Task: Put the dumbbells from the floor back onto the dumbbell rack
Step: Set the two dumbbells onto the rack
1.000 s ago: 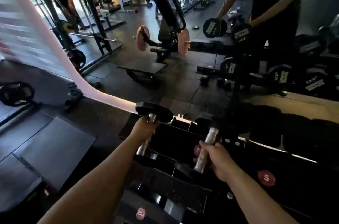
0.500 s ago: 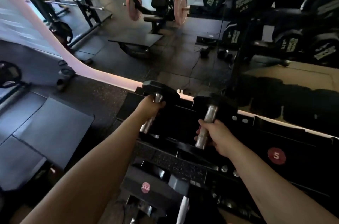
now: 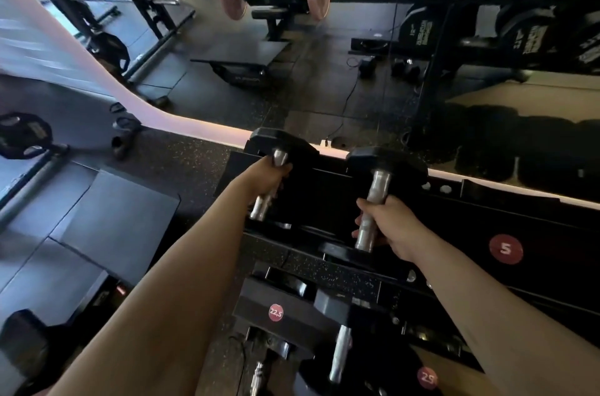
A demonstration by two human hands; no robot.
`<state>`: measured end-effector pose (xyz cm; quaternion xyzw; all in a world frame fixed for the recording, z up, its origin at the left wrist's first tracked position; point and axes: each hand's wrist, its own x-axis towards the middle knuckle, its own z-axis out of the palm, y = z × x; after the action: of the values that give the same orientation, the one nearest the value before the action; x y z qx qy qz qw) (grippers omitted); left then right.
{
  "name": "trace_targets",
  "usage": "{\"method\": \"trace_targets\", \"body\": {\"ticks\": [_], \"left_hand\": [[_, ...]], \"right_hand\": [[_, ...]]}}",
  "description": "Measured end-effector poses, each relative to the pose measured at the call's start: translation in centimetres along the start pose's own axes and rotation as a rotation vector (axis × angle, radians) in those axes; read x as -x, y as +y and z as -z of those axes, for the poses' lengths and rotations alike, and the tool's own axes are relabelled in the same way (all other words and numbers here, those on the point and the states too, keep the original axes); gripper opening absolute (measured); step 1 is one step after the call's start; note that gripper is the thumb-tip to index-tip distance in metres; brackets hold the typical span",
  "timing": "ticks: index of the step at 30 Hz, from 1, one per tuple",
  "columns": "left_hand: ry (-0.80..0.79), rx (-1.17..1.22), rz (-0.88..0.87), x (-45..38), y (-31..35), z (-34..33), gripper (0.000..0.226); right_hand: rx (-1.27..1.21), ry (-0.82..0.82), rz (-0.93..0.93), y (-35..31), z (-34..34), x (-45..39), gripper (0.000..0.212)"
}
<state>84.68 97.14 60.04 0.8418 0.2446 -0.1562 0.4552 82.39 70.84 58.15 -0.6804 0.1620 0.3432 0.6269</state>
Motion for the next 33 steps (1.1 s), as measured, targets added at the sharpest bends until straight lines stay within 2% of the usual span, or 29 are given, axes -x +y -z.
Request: {"method": "trace_targets", "body": {"ticks": [6, 11, 16, 20, 27, 29, 33], "left_hand": [[-0.016, 0.067, 0.015, -2.1, -1.5, 0.5, 0.020], [0.000, 0.030, -0.017, -0.7, -0.4, 0.5, 0.022], [0.161, -0.237, -0.068, -0.5, -0.3, 0.5, 0.037], [0.153, -0.214, -0.060, -0.7, -0.3, 0.5, 0.030], [0.156, -0.156, -0.042, -1.2, -0.6, 0.1, 0.023], [0.163, -0.158, -0.034, -1.2, -0.7, 0.1, 0.030], [0.171, -0.163, 0.004, -1.1, -0.7, 0.0, 0.061]], "right_hand": [[0.037, -0.007, 0.021, -0.1, 0.2, -0.1, 0.016], [0.085, 0.002, 0.017, -0.1, 0.3, 0.0, 0.027], [0.201, 0.013, 0.041, -0.1, 0.7, -0.2, 0.029], [0.251, -0.007, 0.032, -0.5, 0.9, 0.0, 0.024], [0.258, 0.002, 0.051, -0.8, 0.5, -0.1, 0.026], [0.227, 0.008, 0.065, -0.3, 0.5, 0.0, 0.028], [0.147, 0.018, 0.061, 0.3, 0.5, 0.1, 0.030]]}}
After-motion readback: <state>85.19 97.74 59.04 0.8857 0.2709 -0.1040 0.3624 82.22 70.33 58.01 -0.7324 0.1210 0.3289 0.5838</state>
